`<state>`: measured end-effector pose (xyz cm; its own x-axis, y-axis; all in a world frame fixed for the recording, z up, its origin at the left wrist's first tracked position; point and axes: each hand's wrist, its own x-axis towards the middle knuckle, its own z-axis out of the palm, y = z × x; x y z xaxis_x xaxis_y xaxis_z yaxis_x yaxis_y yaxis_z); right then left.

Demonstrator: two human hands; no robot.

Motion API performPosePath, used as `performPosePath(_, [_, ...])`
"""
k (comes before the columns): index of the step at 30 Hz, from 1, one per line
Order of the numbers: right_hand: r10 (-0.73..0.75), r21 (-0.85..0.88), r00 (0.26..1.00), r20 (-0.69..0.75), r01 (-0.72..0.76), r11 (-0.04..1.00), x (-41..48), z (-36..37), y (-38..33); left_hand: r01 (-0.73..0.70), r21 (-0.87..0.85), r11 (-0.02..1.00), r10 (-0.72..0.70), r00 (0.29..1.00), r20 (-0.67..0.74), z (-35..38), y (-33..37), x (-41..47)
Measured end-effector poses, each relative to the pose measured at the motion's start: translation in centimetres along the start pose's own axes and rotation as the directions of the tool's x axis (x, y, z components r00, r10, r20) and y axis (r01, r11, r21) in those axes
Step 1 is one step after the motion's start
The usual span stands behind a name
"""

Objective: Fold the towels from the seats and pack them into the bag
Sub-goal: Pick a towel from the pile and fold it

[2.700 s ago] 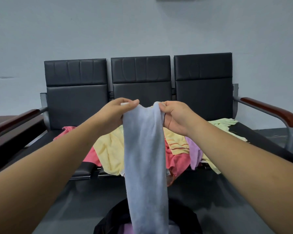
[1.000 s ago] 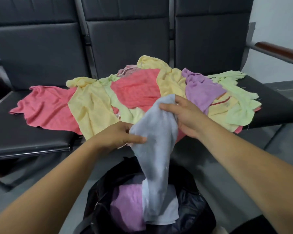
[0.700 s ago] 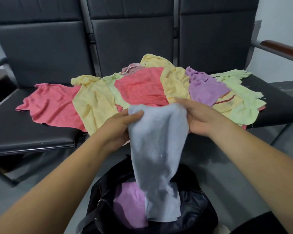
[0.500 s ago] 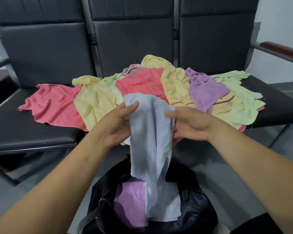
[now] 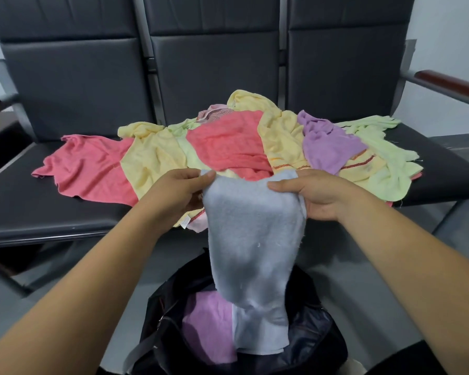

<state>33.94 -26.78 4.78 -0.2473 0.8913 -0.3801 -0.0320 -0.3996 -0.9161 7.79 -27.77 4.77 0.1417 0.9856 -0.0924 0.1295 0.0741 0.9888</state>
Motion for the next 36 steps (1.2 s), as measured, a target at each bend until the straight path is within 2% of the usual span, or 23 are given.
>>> performPosePath(3, [-0.016,0.198,0.992,0.125,-0.01,0.98,-0.4,-0.1,-0.7,0.102,-0.224,0.969,-0.081,0.991,0.102,0.2,0.3,0.0])
performPosePath(5, [-0.095,0.252,0.982,0.163,0.051,0.966,-0.9,-0.2,-1.4,0.121,-0.217,0.969,-0.071,0.971,0.227,0.0,0.5,-0.2])
performPosePath(6, [-0.116,0.221,0.982,0.147,0.082,0.972,-1.1,-0.3,-1.6,0.115,-0.151,0.982,-0.074,0.965,0.254,-0.2,0.6,-0.3])
performPosePath(8, [-0.138,0.018,0.99,0.033,0.137,0.99,-1.1,-0.8,-1.4,0.006,0.148,0.989,-0.036,0.979,0.203,-0.4,0.4,-0.4])
performPosePath(10, [-0.178,-0.238,0.981,-0.073,0.157,0.958,-0.5,-1.5,-0.8,-0.075,0.44,0.895,0.028,0.993,0.111,-0.4,0.0,-0.3])
performPosePath(12, [-0.198,-0.339,0.975,-0.102,0.153,0.928,-0.1,-1.6,-0.3,-0.067,0.491,0.868,0.025,0.996,0.09,-0.1,-0.3,-0.5])
performPosePath(17, [-0.169,-0.226,0.979,-0.117,0.139,0.964,0.4,-1.2,-0.2,0.049,0.328,0.944,-0.05,0.999,-0.007,0.3,-0.3,-0.3])
performPosePath(20, [-0.05,0.069,0.997,-0.059,0.054,0.996,0.3,-0.9,-0.3,0.119,0.067,0.991,-0.117,0.992,-0.041,0.7,0.0,-0.2])
performPosePath(23, [-0.077,0.394,0.993,0.085,0.038,0.918,-0.1,-0.8,-1.0,0.144,-0.246,0.959,-0.176,0.978,-0.111,0.9,0.5,-0.1])
performPosePath(24, [-0.093,0.44,0.99,0.109,0.036,0.897,-0.3,-0.7,-1.2,0.134,-0.312,0.941,-0.171,0.981,-0.095,0.7,0.6,0.1])
performPosePath(26, [-0.109,0.396,0.986,0.123,0.052,0.917,-0.5,-0.5,-1.2,0.102,-0.344,0.934,-0.108,0.994,-0.001,0.4,0.9,0.0])
performPosePath(28, [-0.121,0.259,0.989,0.079,0.097,0.961,-0.2,-0.5,-0.8,0.054,-0.246,0.968,-0.043,0.998,0.049,0.0,0.5,-0.1])
performPosePath(30, [-0.131,0.106,0.991,-0.012,0.131,0.986,0.1,-0.8,-0.4,-0.04,-0.005,0.999,0.04,0.999,-0.005,-0.7,0.0,0.0])
performPosePath(32, [-0.15,-0.021,0.985,-0.082,0.149,0.989,0.3,-0.8,-0.2,-0.12,0.304,0.945,0.143,0.988,-0.054,-1.0,-0.3,0.1])
performPosePath(33, [-0.162,-0.058,0.981,-0.103,0.157,0.986,0.3,-0.7,-0.2,-0.146,0.37,0.917,0.177,0.983,-0.053,-1.1,-0.5,0.2])
performPosePath(36, [-0.14,-0.027,0.979,-0.146,0.138,0.99,0.7,-0.3,0.0,-0.108,0.286,0.952,0.128,0.991,-0.05,-0.6,-0.4,0.0])
